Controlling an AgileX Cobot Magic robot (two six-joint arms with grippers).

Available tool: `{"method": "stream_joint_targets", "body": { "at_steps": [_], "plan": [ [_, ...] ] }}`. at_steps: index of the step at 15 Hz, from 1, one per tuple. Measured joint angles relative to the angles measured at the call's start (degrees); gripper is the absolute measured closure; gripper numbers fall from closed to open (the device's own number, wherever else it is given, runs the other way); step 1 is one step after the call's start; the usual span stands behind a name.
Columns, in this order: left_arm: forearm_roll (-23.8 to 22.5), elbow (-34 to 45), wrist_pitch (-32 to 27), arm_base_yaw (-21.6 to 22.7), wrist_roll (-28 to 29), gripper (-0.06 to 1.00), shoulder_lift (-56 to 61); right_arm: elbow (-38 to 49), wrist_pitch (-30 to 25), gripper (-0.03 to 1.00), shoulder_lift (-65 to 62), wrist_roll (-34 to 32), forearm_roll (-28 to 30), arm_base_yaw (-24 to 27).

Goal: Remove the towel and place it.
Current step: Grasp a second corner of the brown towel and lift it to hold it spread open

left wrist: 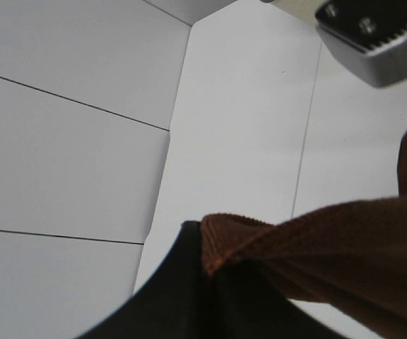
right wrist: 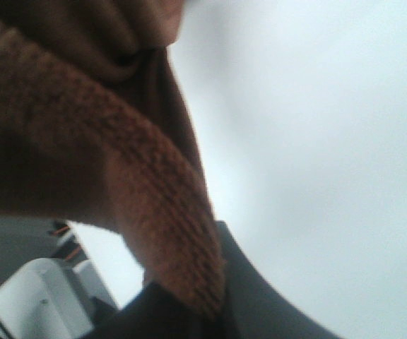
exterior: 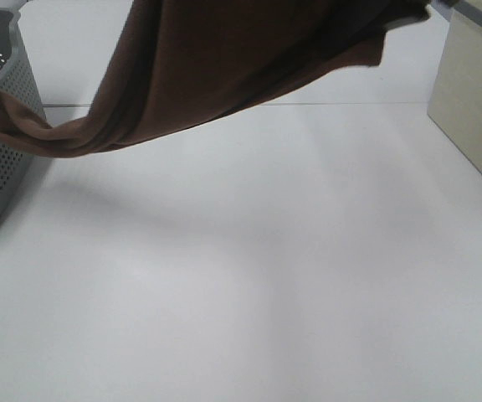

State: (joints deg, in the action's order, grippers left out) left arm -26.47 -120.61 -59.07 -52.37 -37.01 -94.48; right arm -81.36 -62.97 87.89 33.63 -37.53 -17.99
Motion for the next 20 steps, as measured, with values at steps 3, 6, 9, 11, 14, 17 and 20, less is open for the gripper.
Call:
{"method": "stream_joint_targets", "body": {
  "at_steps": [3, 6, 9, 11, 14, 17, 20],
  "plan": [
    [1.8, 0.0, 4.1, 6.6, 0.6, 0.94, -0.1, -23.1, -6.2, 0.96, 3.8, -14.3, 22.3, 0.0],
    [9.2, 0.0, 10.9, 14.1, 0.6, 0.94, -2.1, -36.0, -6.7, 0.96, 9.7, -14.8, 27.6, 0.0],
    [11.0, 0.0, 19.4, 18.7, 0.6, 0.94, -6.2, -45.8, -3.4, 0.96, 15.4, -14.8, 33.1, 0.0],
    [11.2, 0.1, 24.9, 20.3, 0.6, 0.94, -8.0, -49.7, 1.5, 0.96, 17.4, -14.8, 35.0, 0.0],
    [11.3, 0.1, 37.1, 22.9, 0.6, 0.94, -10.0, -52.6, 15.3, 0.96, 18.9, -14.8, 36.3, 0.0],
    [11.3, 0.1, 47.0, 25.5, 0.7, 0.94, -11.5, -52.7, 25.4, 0.96, 20.6, -16.3, 36.3, 0.0],
    [12.5, 0.1, 54.6, 28.7, 0.7, 0.94, -14.4, -52.7, 33.2, 0.96, 23.2, -17.6, 36.3, 0.0]
  ]
}}
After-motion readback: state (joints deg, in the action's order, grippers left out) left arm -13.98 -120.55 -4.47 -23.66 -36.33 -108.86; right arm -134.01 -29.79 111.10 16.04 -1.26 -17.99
